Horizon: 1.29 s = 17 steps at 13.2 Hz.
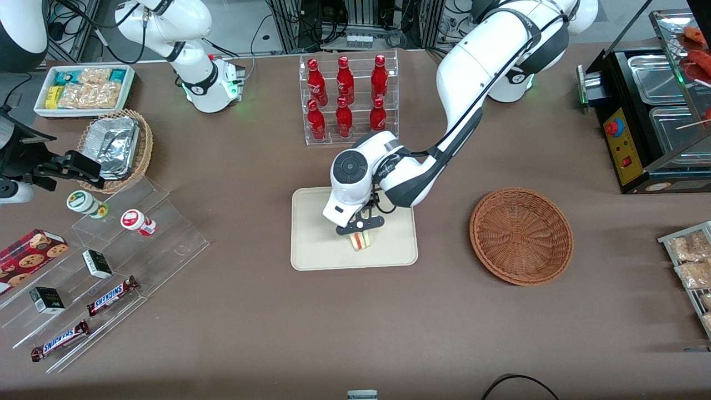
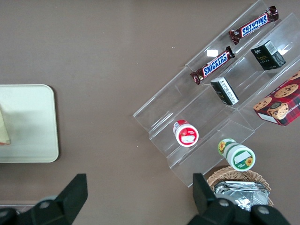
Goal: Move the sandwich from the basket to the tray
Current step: 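Lower the sandwich onto the tray and open the left gripper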
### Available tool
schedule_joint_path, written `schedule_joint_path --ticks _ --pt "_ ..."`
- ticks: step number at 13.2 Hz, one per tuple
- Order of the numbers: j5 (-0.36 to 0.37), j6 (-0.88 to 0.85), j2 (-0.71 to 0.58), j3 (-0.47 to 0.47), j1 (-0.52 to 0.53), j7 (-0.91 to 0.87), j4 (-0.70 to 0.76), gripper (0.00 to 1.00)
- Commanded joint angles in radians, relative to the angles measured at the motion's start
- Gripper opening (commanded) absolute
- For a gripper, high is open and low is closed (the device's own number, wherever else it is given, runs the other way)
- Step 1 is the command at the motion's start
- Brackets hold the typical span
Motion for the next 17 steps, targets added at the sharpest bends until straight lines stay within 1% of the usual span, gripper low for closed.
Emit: schedule_joint_path --ticks 1,5,7,8,9,11,12,13,14,15,17 --pt "0.016 -0.047 -0.042 0.004 -0.001 -0.021 0.026 1.00" --pt "0.019 -0.134 -0.128 0.004 0.002 0.001 0.026 1.00" --pt "0.023 -0.188 -0.167 0.006 0.002 0.053 0.026 1.00" --pt "0.025 -0.212 -0.187 0.018 0.002 0.090 0.026 1.00" --pt "0.023 -0.237 -0.211 0.050 0.002 0.134 0.015 1.00" --pt "0.022 -0.282 -0.240 0.090 0.003 0.179 -0.006 1.00" --pt "0.009 -0.294 -0.251 0.104 0.031 0.209 -0.010 1.00" --pt "0.000 -0.308 -0.259 0.098 0.073 0.260 -0.022 1.00" --pt "-0.024 -0.312 -0.285 0.098 0.110 0.332 -0.037 1.00" --pt "-0.064 -0.315 -0.320 0.098 0.147 0.401 -0.072 1.00" --pt "-0.102 -0.315 -0.412 0.098 0.237 0.531 -0.167 1.00"
